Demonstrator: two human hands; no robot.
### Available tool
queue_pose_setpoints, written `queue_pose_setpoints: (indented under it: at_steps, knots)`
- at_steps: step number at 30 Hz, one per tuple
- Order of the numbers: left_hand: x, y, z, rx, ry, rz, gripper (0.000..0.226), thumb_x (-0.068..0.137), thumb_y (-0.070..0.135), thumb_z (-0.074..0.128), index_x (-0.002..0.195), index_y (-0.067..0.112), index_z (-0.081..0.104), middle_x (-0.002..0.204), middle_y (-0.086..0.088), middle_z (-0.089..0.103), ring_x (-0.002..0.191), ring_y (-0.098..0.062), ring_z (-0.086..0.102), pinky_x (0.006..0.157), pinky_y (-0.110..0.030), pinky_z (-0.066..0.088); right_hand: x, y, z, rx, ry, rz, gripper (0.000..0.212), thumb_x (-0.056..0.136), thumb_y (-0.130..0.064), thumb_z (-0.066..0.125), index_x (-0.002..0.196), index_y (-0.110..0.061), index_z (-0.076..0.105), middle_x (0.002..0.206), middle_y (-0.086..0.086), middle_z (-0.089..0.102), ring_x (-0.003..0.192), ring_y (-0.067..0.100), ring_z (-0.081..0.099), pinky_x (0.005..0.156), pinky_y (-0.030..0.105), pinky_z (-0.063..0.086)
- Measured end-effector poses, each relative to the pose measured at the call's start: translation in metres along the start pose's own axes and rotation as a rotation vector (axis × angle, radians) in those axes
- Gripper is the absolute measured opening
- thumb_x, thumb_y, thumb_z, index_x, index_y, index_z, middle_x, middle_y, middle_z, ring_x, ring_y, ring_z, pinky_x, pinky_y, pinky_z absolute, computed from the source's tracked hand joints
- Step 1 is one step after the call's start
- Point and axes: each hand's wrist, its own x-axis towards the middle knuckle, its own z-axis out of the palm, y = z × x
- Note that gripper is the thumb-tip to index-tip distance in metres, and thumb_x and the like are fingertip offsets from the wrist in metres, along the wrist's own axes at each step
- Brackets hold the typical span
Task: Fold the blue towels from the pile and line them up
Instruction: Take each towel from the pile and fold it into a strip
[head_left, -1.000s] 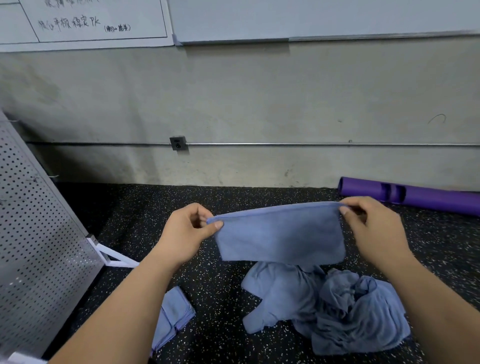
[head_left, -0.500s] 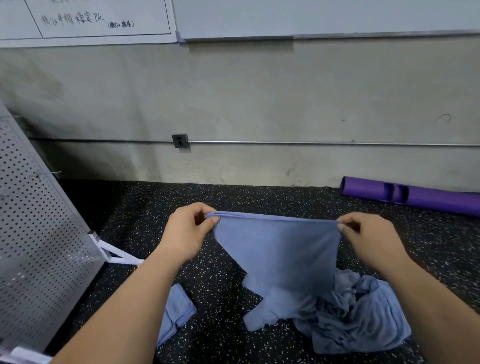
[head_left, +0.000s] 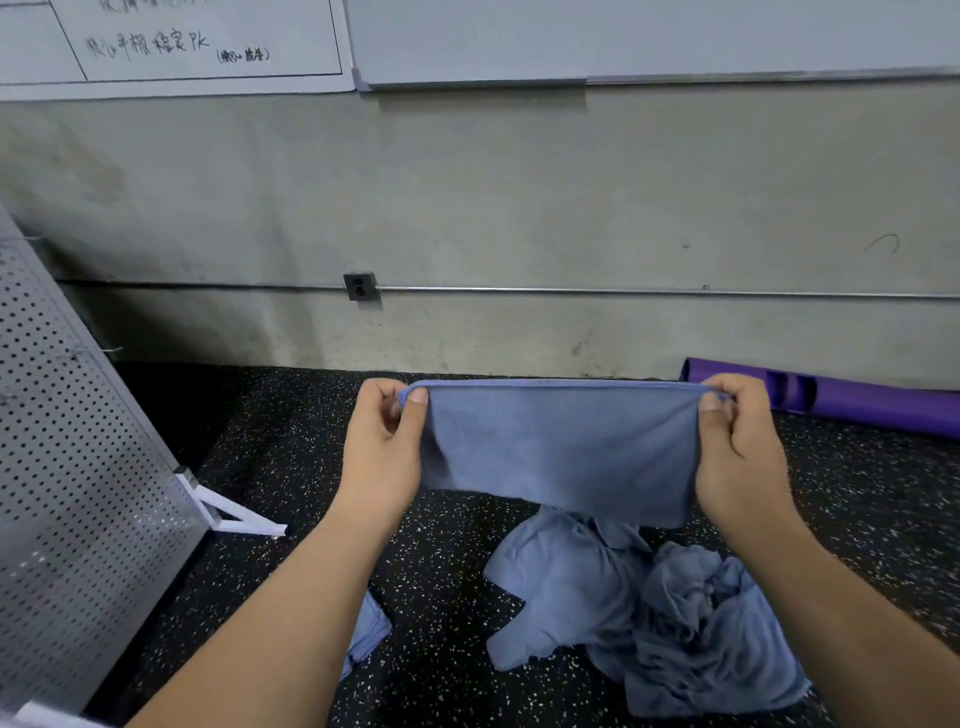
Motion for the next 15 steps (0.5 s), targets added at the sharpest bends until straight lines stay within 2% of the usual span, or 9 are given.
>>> queue_pose_setpoints:
  at_steps: [4,8,10,12,13,15]
  knots:
    - [-0.013,0.012,0.009,0.172,0.145,0.099,0.016,0.109,0.037,0.053,0.104,0.023,0.049,0.078,0.008,0.057,0.067,0.0,0.053,0.062,-0.013,0.039,-0.008,-0.014,0.007,-0.032,0.09,0.03,0.015,0.113,-0.034,0.038,0.12,-0.031,0.051,0.09,-0.004,0.062,0.082,0.012,0.059,0.072,0.039,0.039]
    - [-0.01,0.013,0.008,0.262,0.198,0.095,0.019,0.107,0.044,0.056,0.102,0.025,0.052,0.07,0.005,0.061,0.064,-0.007,0.055,0.057,-0.016,0.038,-0.003,-0.01,0.009,-0.115,0.075,0.06,0.013,0.112,-0.028,0.045,0.116,-0.034,0.056,0.083,-0.006,0.061,0.076,0.004,0.054,0.072,0.035,0.033]
    - [-0.006,0.007,0.007,0.252,0.188,0.033,0.02,0.105,0.045,0.06,0.099,0.027,0.056,0.072,0.003,0.063,0.065,-0.009,0.056,0.058,-0.019,0.04,0.001,-0.001,0.013,-0.084,0.055,0.108,0.012,0.11,-0.026,0.052,0.116,-0.031,0.061,0.089,-0.006,0.065,0.079,0.001,0.056,0.075,0.031,0.038]
    - [-0.005,-0.002,0.008,0.218,0.156,-0.068,0.022,0.103,0.044,0.064,0.095,0.024,0.062,0.077,0.002,0.066,0.068,-0.01,0.057,0.062,-0.025,0.042,0.004,0.008,0.017,0.004,-0.006,0.242,0.009,0.108,-0.026,0.058,0.112,-0.024,0.066,0.1,-0.004,0.069,0.084,0.006,0.06,0.08,0.024,0.044]
    - [-0.005,-0.007,0.008,0.182,0.131,-0.149,0.024,0.102,0.044,0.067,0.093,0.021,0.065,0.079,0.002,0.066,0.071,-0.014,0.057,0.064,-0.028,0.043,0.004,0.011,0.019,0.06,-0.051,0.339,0.01,0.107,-0.029,0.061,0.107,-0.023,0.069,0.104,-0.002,0.07,0.089,0.012,0.061,0.083,0.026,0.045]
    - [-0.006,-0.01,0.009,0.067,0.076,-0.385,0.031,0.098,0.047,0.072,0.092,0.017,0.073,0.084,0.002,0.068,0.08,-0.017,0.06,0.068,-0.032,0.046,0.005,0.014,0.019,0.242,-0.147,0.595,0.017,0.104,-0.029,0.067,0.096,-0.017,0.075,0.098,0.004,0.074,0.092,0.02,0.065,0.088,0.034,0.05]
